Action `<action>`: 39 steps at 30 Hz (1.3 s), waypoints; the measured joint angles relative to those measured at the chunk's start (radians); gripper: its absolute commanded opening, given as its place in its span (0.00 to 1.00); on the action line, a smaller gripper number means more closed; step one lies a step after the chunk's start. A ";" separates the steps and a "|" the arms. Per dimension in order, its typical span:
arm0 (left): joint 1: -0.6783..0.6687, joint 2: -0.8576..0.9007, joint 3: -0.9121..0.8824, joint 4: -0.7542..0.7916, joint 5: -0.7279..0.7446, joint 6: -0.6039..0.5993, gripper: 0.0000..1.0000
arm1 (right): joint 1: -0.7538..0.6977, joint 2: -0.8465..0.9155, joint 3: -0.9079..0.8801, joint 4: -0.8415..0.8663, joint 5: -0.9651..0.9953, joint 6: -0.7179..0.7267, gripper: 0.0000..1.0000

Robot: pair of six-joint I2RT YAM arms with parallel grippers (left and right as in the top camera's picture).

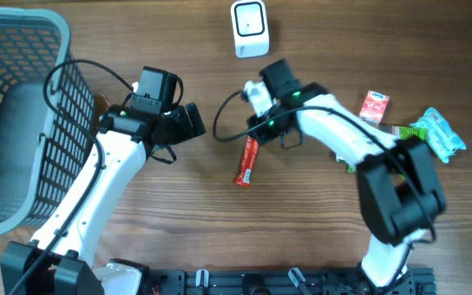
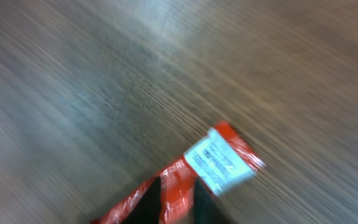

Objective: Scan the item barcode

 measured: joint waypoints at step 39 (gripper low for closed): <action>0.000 0.000 0.000 0.019 0.000 -0.003 1.00 | -0.111 -0.355 -0.398 -0.114 0.001 0.155 0.04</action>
